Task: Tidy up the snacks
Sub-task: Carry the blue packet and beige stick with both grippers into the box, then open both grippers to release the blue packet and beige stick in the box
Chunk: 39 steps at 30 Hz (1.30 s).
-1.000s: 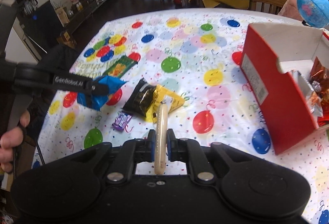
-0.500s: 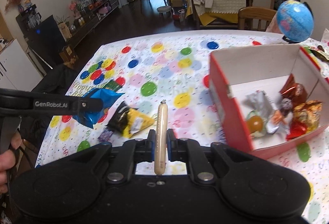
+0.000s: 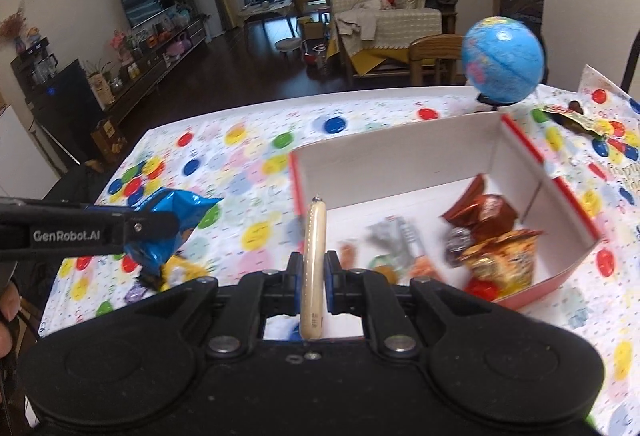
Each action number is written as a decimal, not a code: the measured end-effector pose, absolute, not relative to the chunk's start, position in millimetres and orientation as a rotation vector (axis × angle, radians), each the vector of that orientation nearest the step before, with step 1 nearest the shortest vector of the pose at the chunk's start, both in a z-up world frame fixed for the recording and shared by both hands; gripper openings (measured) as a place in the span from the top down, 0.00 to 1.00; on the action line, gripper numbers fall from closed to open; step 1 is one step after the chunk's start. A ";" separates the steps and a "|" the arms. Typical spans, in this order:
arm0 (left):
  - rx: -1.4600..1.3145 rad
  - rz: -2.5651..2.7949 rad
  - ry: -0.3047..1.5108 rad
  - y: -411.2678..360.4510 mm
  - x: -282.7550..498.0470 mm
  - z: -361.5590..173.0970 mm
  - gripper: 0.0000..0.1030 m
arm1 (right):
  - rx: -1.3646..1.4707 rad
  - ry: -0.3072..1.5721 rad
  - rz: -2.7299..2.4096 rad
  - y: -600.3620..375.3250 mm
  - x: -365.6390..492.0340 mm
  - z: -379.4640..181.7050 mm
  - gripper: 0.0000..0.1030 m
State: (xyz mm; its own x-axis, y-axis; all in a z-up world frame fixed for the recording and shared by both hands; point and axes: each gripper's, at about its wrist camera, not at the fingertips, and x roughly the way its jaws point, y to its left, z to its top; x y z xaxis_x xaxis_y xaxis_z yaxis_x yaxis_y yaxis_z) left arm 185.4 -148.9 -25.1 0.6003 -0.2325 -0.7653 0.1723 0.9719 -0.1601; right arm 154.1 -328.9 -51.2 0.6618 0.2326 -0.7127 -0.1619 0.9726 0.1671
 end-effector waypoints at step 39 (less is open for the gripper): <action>0.167 -0.273 1.049 -320.2 253.2 -100.8 0.63 | 0.076 0.914 0.044 -473.7 226.3 -111.8 0.88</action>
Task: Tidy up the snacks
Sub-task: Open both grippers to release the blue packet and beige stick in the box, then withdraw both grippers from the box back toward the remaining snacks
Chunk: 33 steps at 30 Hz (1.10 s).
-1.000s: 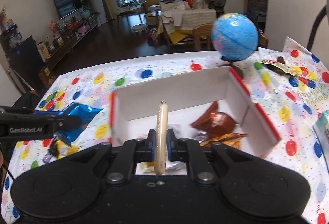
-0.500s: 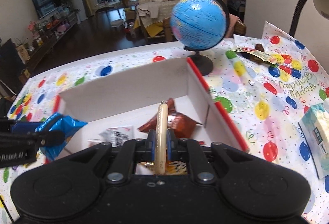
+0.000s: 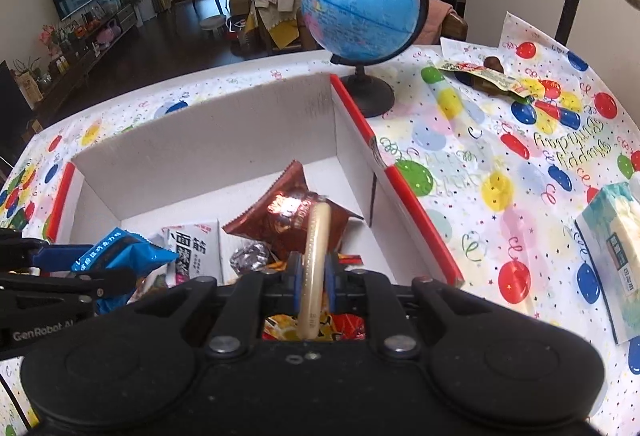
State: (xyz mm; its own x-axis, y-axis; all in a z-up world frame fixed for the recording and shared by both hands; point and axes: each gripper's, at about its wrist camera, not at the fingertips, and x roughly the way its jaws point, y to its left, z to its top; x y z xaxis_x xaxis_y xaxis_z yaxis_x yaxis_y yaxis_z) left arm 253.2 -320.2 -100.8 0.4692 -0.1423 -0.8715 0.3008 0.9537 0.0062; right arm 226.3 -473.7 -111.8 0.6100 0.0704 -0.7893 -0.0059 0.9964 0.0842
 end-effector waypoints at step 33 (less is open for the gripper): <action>0.052 -0.273 0.976 -288.5 217.1 -55.3 0.39 | 0.094 0.780 0.137 -458.3 180.0 -56.9 0.57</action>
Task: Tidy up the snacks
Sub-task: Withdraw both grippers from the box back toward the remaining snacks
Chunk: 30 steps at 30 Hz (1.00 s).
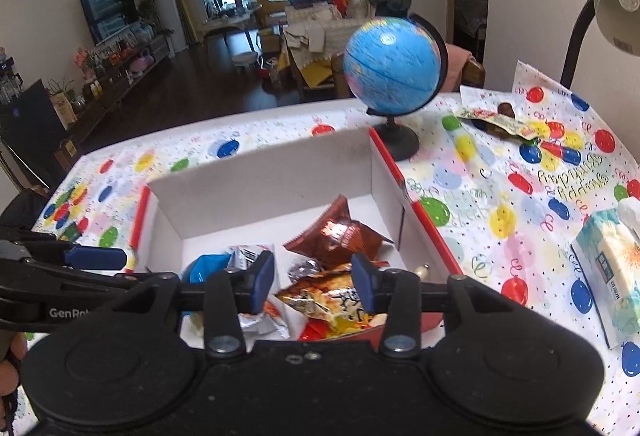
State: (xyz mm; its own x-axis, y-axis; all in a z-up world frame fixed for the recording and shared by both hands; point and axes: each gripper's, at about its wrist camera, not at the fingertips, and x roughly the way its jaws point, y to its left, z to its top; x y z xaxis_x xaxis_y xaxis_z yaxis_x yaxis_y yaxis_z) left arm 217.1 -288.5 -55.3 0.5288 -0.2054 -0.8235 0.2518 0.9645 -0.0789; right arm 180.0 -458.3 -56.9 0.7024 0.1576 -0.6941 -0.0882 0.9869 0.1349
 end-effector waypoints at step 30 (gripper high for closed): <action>-0.054 -0.176 0.819 -138.4 170.4 -13.9 0.21 | 0.050 0.610 0.297 -334.1 144.9 -23.5 0.00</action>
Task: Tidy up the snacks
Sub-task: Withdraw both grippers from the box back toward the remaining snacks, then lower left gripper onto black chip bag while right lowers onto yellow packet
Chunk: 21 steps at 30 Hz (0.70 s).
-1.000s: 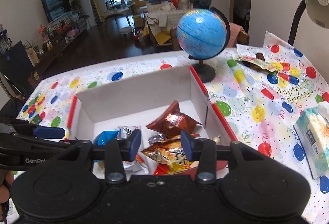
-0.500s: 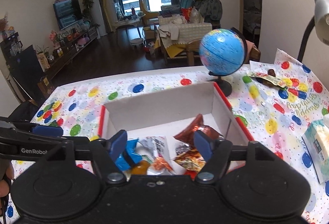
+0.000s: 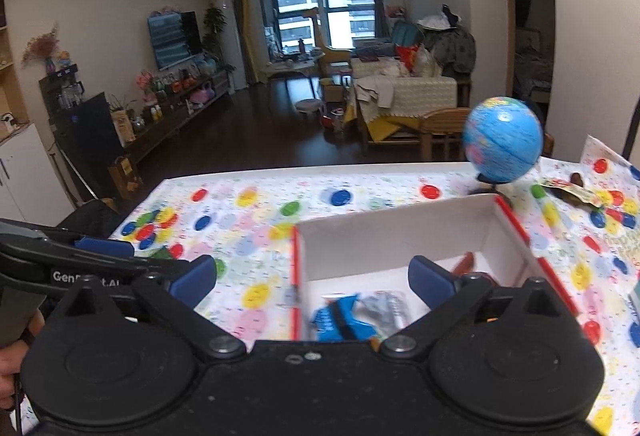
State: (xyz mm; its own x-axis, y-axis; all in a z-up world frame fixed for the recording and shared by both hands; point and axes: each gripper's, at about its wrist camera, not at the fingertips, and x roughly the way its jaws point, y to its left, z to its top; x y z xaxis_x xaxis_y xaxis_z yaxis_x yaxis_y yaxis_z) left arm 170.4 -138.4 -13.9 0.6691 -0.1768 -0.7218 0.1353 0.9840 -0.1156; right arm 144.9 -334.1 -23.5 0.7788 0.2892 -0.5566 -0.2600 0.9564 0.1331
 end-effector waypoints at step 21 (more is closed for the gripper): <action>-0.089 -0.086 0.876 -8.5 179.1 -42.6 0.21 | 0.013 0.700 0.327 -226.0 149.0 -51.5 0.00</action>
State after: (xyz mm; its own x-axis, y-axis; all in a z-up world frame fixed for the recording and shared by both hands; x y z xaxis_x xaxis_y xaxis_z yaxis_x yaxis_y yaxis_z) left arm 179.1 -8.5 -42.6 0.6376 -0.1118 -0.7622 0.0392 0.9928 -0.1128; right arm 149.0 -226.0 -51.5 0.7162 0.2999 -0.6302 -0.2915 0.9490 0.1204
